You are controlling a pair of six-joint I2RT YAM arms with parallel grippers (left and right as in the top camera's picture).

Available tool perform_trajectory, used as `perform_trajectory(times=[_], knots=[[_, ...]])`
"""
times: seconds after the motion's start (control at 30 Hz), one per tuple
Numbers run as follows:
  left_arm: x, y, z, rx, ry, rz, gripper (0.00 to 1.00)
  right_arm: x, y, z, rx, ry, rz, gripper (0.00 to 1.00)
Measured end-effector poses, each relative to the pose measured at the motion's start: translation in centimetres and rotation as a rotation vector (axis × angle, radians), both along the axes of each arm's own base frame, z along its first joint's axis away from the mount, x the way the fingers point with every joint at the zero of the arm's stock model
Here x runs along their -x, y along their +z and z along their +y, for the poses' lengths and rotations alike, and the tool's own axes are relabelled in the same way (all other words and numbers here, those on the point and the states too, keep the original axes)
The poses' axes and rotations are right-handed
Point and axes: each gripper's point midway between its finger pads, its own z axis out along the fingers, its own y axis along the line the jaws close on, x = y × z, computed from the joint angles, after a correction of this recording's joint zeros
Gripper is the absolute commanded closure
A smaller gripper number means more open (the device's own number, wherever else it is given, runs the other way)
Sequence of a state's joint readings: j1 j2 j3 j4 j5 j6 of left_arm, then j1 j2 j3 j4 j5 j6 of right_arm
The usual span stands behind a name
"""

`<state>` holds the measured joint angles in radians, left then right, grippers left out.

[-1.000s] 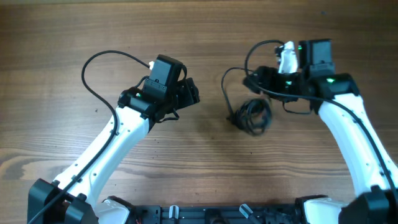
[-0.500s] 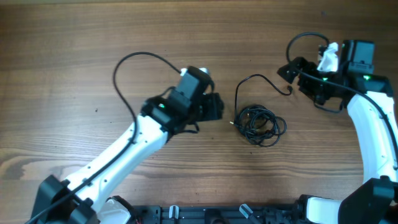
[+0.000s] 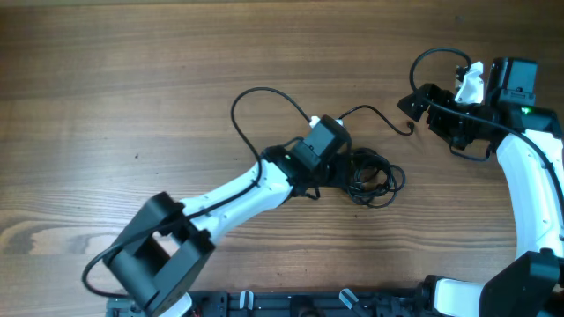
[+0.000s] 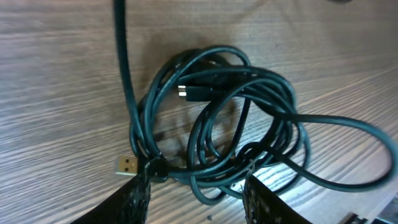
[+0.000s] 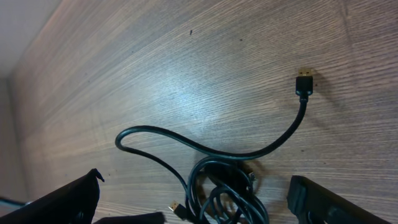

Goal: Untangle cables

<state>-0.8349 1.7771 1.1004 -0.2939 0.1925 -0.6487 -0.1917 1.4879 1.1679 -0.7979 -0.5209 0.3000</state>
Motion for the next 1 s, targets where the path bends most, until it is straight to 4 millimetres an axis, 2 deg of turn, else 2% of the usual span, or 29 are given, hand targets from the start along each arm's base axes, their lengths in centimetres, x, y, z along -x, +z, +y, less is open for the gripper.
perform_trajectory(times=[0.13, 0.47, 0.6, 0.8, 1.0], knots=[[0.4, -0.7, -0.4, -0.008, -0.011, 0.006, 0.46, 0.1, -0.1, 0.0, 0.008, 0.01, 0.0, 0.02], [0.1, -0.7, -0.3, -0.013, -0.004, -0.003, 0.4, 0.4, -0.2, 0.0, 0.007, 0.013, 0.011, 0.0], [-0.4, -0.7, 0.1, -0.033, 0.016, -0.025, 0.37, 1.6, -0.7, 0.3, 0.009, 0.039, 0.059, 0.0], [-0.4, -1.2, 0.8, -0.068, 0.03, -0.024, 0.43, 3.1, -1.5, 0.2, 0.035, 0.062, 0.119, 0.0], [0.3, -1.9, 1.5, -0.117, -0.013, -0.017, 0.46, 3.8, -1.7, 0.2, 0.046, 0.085, 0.136, 0.0]])
